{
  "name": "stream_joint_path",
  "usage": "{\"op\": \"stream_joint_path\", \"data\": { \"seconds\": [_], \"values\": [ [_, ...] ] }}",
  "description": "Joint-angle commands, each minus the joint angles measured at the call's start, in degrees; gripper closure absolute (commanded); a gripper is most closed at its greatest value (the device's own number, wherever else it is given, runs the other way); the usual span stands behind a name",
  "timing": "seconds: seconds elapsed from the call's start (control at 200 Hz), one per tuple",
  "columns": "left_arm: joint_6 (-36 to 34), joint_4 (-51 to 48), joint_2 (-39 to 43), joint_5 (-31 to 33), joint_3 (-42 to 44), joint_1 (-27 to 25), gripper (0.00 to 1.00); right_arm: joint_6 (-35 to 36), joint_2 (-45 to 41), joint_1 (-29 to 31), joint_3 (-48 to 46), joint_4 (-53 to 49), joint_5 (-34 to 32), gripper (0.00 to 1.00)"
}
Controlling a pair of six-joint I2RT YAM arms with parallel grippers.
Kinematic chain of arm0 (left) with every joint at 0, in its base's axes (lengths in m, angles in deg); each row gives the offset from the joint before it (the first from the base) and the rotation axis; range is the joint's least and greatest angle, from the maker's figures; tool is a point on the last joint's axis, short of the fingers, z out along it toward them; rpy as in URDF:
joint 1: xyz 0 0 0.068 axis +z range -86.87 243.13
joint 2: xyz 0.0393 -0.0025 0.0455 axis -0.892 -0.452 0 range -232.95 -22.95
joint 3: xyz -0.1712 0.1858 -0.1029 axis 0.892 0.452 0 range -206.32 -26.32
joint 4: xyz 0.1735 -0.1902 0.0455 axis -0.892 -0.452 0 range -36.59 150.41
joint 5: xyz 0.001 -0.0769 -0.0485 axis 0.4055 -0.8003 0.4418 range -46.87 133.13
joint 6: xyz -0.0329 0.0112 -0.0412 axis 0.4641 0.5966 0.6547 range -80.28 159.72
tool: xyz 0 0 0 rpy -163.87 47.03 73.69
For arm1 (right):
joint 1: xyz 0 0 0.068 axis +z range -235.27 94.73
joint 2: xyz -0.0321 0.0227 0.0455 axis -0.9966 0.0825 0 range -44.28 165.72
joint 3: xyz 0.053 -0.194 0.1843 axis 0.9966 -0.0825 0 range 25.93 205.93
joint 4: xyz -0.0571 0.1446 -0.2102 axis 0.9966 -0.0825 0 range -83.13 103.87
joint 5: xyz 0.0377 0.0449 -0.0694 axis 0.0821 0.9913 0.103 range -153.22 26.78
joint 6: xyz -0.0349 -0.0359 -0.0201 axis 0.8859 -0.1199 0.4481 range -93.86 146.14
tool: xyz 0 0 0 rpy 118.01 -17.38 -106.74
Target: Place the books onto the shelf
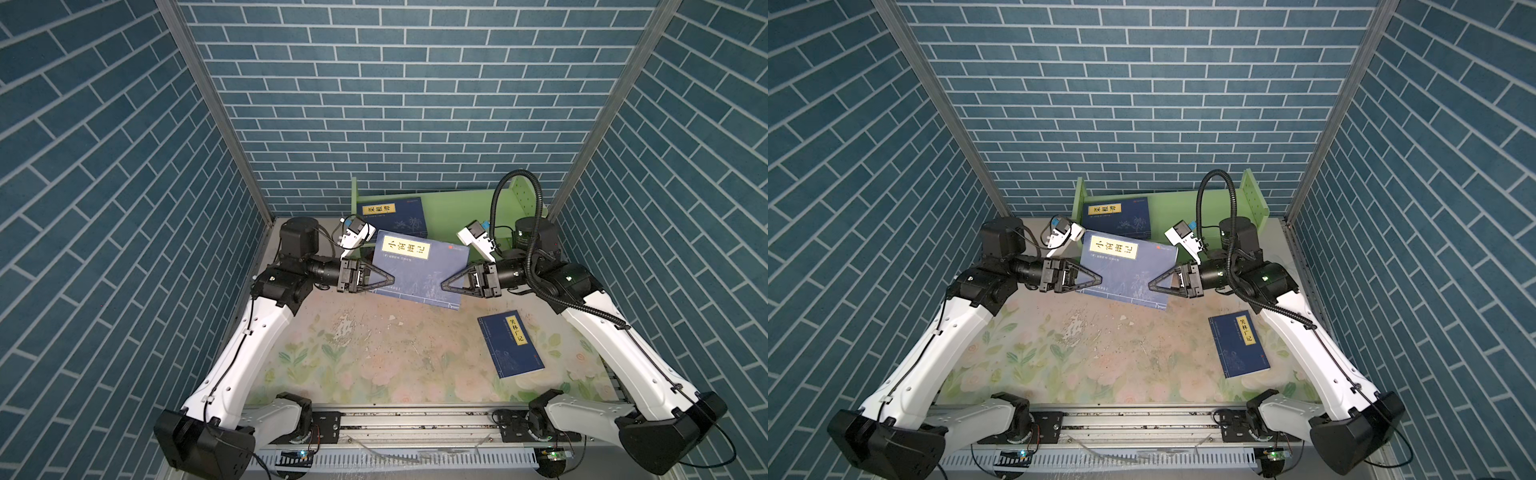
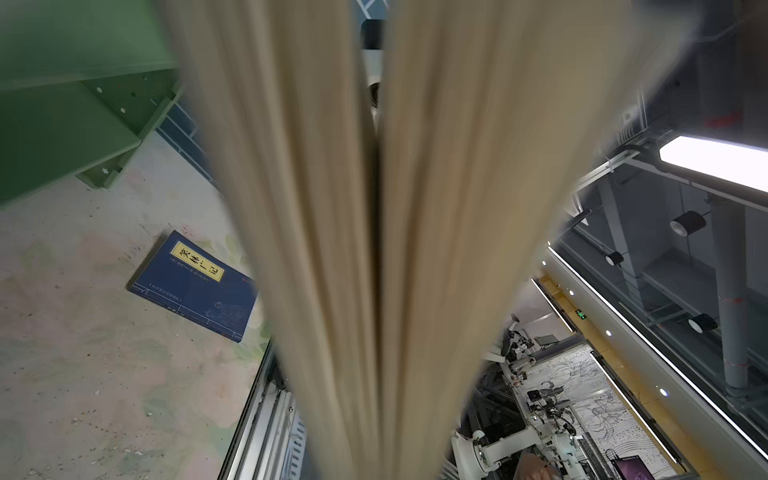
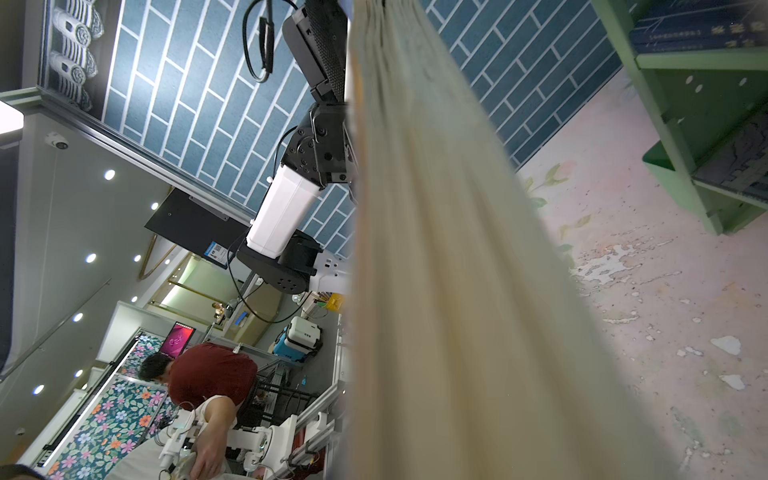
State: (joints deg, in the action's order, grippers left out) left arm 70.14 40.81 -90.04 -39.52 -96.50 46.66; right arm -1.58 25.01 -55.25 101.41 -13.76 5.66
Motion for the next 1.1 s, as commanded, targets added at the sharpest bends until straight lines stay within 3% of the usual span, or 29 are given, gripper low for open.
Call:
{"op": "stream_joint_path", "data": {
  "seconds": [0.0,0.095,0.285,0.455,0.555,0.88,1.095],
  "values": [
    [0.26,3.55,-0.41,3.55,-1.7,-0.23,1.0,0.47,0.58,0.04,0.12,1.79,-2.49,0.47],
    [0.55,5.07,-0.41,6.29,-2.2,0.2,1.0,-2.07,-0.55,-0.14,-2.26,5.43,-5.92,0.39],
    [1.73,9.85,0.12,9.44,-2.19,1.62,1.0,-13.33,-2.15,-0.6,-9.7,22.43,-9.29,0.42],
    [7.03,16.03,-0.5,9.08,-0.35,2.32,1.0,-20.08,-0.28,-0.58,-12.62,33.52,-9.99,0.54],
    [5.14,14.48,-0.28,8.81,0.21,2.49,1.0,-21.95,0.87,-0.58,-12.25,36.5,-10.26,0.65],
    [2.96,12.85,0.48,8.38,2.67,2.67,1.0,-23.57,2.68,-0.69,-10.83,39.46,-11.29,0.68],
    [3.33,12.35,0.11,10.52,3.2,3.11,1.0,-24.92,3.29,-0.83,-10.49,41.22,-11.58,0.95]
  ]
}}
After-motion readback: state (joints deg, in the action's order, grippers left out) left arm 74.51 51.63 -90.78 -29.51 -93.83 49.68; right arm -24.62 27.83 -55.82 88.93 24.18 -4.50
